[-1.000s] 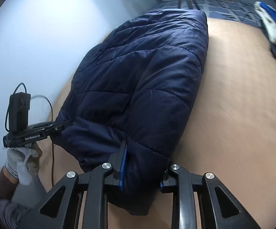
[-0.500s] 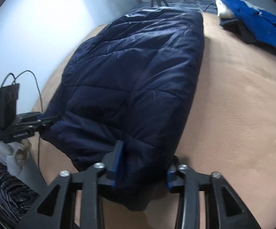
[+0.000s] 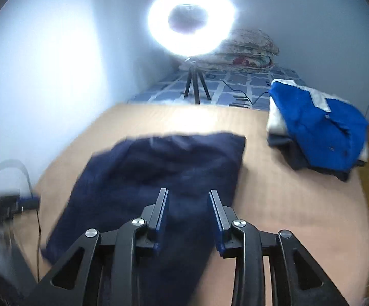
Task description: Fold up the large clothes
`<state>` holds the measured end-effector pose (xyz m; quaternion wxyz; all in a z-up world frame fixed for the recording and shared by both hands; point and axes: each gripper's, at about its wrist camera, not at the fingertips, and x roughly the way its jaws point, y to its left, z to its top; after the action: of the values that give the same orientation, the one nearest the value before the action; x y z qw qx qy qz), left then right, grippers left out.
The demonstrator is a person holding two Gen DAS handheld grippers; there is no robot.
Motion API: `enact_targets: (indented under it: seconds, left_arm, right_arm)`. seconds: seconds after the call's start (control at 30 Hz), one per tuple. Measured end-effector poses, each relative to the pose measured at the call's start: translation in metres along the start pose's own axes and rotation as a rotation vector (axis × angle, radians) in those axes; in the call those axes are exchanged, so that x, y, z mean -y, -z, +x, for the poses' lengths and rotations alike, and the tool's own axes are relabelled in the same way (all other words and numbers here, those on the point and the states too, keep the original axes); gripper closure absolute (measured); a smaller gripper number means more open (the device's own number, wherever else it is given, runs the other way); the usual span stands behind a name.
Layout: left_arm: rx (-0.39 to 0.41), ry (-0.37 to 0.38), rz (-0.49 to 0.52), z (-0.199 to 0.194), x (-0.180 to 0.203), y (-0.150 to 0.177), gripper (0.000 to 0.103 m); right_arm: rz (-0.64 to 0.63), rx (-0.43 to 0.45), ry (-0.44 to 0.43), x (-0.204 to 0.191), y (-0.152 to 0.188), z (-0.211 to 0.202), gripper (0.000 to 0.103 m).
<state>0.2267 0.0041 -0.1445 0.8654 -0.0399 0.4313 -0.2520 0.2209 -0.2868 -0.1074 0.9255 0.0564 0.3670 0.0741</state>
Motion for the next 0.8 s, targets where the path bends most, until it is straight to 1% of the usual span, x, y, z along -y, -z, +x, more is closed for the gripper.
enact_targets:
  seconds: [0.07, 0.17, 0.23, 0.27, 0.33, 0.37, 0.43, 0.47, 0.5, 0.57, 0.6, 0.67, 0.7, 0.73, 0.8]
  left_arm:
    - [0.003, -0.003, 0.015, 0.013, 0.008, -0.009, 0.073]
    - [-0.004, 0.002, 0.034, 0.026, 0.014, -0.014, 0.073]
    - [-0.015, -0.001, 0.050, 0.033, 0.015, -0.014, 0.073]
    - [-0.019, -0.002, 0.053, 0.036, 0.014, -0.014, 0.073]
    - [-0.026, -0.002, 0.052, 0.039, 0.013, -0.013, 0.072]
    - [-0.032, -0.005, 0.047, 0.042, 0.010, -0.012, 0.070]
    - [-0.041, -0.009, 0.032, 0.045, 0.005, -0.010, 0.068]
    - [-0.050, -0.010, 0.020, 0.047, 0.001, -0.009, 0.066]
    - [-0.061, -0.014, 0.008, 0.048, -0.003, -0.009, 0.063]
    - [-0.085, -0.023, -0.024, 0.051, -0.011, -0.010, 0.039]
    - [-0.092, -0.010, -0.049, 0.050, -0.016, -0.010, 0.036]
    - [-0.106, 0.040, -0.116, 0.050, -0.027, -0.012, 0.035]
    - [-0.115, 0.078, -0.160, 0.051, -0.034, -0.014, 0.035]
    - [-0.123, 0.113, -0.198, 0.052, -0.041, -0.016, 0.034]
    - [-0.133, 0.155, -0.271, 0.055, -0.053, -0.020, 0.030]
  right_arm:
    - [0.001, 0.012, 0.029, -0.001, -0.022, 0.031, 0.072]
    - [-0.016, -0.033, 0.024, -0.015, -0.041, 0.077, 0.073]
    - [-0.043, -0.063, 0.047, -0.025, -0.043, 0.104, 0.073]
    - [-0.056, -0.079, 0.051, -0.030, -0.045, 0.120, 0.073]
    - [-0.074, -0.106, 0.047, -0.038, -0.044, 0.140, 0.073]
    - [-0.083, -0.122, 0.036, -0.044, -0.044, 0.151, 0.073]
    - [-0.099, -0.148, 0.022, -0.056, -0.040, 0.164, 0.073]
    - [-0.128, -0.167, 0.025, -0.065, -0.036, 0.174, 0.073]
    - [-0.156, -0.183, 0.034, -0.071, -0.033, 0.181, 0.073]
    - [-0.217, -0.210, 0.064, -0.082, -0.027, 0.191, 0.073]
    - [-0.225, -0.213, 0.069, -0.084, -0.028, 0.190, 0.073]
    - [-0.196, -0.192, 0.045, -0.079, -0.032, 0.175, 0.072]
    - [-0.179, -0.171, 0.032, -0.076, -0.034, 0.166, 0.069]
    - [-0.167, -0.131, 0.016, -0.072, -0.036, 0.150, 0.064]
    - [-0.168, -0.059, 0.003, -0.066, -0.037, 0.124, 0.037]
